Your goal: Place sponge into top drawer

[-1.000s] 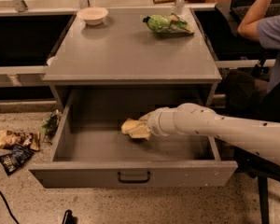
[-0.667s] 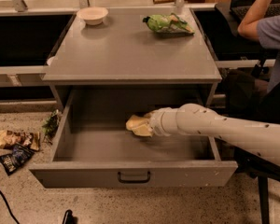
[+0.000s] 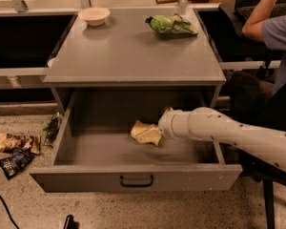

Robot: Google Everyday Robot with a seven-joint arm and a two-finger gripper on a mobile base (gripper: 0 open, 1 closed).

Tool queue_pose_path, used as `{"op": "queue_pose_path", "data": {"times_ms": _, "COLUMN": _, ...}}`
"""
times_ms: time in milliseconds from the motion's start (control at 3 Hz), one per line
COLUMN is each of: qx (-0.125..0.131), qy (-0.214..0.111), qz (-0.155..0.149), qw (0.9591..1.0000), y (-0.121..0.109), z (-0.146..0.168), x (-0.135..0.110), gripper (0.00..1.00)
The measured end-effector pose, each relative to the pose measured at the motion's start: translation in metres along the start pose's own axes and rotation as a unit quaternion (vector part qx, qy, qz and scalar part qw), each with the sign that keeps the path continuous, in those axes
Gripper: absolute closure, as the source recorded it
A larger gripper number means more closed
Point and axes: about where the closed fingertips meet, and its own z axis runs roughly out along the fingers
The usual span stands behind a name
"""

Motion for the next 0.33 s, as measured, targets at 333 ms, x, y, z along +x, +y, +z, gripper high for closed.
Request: {"op": "queue_pose_path", "data": {"times_ms": 333, "qx": 0.023, "qy": -0.02, "qz": 0.003, "qw": 0.9995, "y": 0.0038, "z": -0.0403, "x": -0.0058, "gripper": 0.0}}
